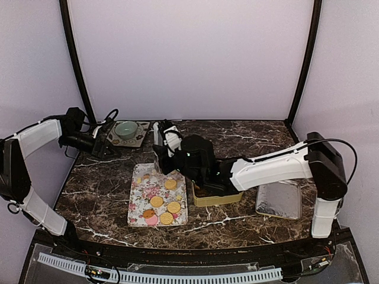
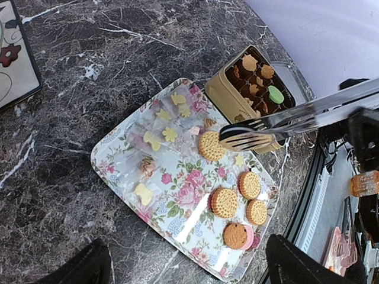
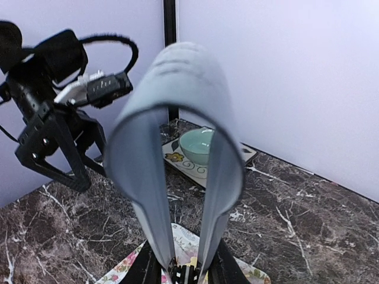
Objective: Pack the cookies
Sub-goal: Pick up the fake cookies from the plate, then place the fake cookies in the empty pocket of the box.
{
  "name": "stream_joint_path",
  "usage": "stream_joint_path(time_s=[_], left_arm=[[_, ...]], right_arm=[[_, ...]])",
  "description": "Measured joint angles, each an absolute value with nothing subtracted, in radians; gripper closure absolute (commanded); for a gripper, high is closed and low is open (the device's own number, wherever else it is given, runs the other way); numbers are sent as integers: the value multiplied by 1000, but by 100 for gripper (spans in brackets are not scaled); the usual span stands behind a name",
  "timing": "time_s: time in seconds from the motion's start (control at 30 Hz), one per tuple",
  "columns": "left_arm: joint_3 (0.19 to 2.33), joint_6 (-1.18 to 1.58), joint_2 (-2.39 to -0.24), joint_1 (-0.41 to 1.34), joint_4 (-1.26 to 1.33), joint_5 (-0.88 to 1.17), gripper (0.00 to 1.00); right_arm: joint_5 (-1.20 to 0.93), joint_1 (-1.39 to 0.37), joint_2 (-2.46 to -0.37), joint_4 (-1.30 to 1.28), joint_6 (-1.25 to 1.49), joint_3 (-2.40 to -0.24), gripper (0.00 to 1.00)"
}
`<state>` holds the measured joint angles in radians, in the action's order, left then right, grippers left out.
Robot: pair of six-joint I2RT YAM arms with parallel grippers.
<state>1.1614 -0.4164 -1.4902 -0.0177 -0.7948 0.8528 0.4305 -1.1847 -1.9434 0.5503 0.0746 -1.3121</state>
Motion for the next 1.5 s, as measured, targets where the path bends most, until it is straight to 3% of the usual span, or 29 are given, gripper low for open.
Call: stream_joint_path(time_s=[0.33, 0.57, 1.3, 1.4, 1.5], left_arm=[[1161, -420, -1490, -18, -802, 865, 8], [1161, -427, -1490, -18, -804, 876, 9], [1161, -427, -1490, -18, -817, 887, 10], [1161, -427, -1490, -18, -818, 889, 10], [1161, -427, -1490, -18, -818, 892, 10]], right_arm=[[509, -1128, -1396, 468, 100, -915, 91], [562, -1056, -1207, 267, 118, -727, 92], [483, -953, -1162, 179, 112, -659, 91], [467, -952, -1165, 179, 112, -659, 85], [464, -952, -1165, 180, 111, -659, 71]])
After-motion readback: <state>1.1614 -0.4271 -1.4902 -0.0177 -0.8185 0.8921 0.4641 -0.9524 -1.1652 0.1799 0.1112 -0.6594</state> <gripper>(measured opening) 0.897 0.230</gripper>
